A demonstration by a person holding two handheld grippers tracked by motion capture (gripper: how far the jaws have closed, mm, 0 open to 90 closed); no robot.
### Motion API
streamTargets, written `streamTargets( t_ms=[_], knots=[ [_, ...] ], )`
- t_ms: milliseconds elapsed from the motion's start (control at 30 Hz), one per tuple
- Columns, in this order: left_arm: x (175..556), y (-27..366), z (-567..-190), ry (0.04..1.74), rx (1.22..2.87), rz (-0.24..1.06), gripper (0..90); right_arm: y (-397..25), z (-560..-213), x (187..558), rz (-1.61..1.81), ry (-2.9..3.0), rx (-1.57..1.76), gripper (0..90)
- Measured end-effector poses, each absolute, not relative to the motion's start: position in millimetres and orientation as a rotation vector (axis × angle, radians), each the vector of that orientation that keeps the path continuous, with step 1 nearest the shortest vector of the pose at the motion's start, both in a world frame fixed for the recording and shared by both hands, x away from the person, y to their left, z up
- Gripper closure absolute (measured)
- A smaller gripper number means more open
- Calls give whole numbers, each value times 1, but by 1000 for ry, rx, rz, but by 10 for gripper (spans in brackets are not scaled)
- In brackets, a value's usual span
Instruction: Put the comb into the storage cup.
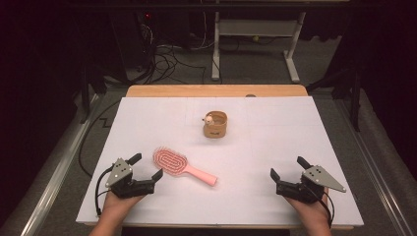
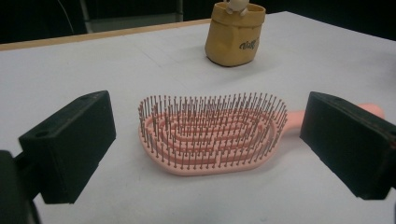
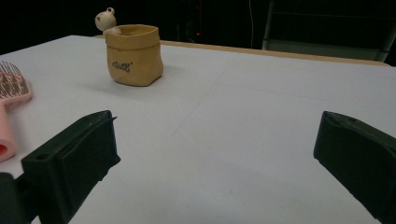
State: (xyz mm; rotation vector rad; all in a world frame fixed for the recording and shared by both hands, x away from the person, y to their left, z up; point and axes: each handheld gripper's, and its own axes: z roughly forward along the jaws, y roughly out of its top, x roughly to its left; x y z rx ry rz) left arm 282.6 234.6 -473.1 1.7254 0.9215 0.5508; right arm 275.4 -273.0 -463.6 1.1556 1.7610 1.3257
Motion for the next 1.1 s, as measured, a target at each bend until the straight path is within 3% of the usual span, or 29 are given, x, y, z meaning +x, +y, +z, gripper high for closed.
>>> streamTargets(
  t_ms=[633, 833, 1100],
  knots=[
    [283, 233, -474, 933, 1721, 524, 1, -273, -464, 275, 1322, 1762, 1153, 1],
    [282, 231, -473, 916, 1734, 517, 118, -274, -464, 275, 1332, 1755, 1164, 1],
    [283, 232, -471, 925, 1741, 479, 160, -276, -463, 276, 1358, 1752, 1184, 1]
  ],
)
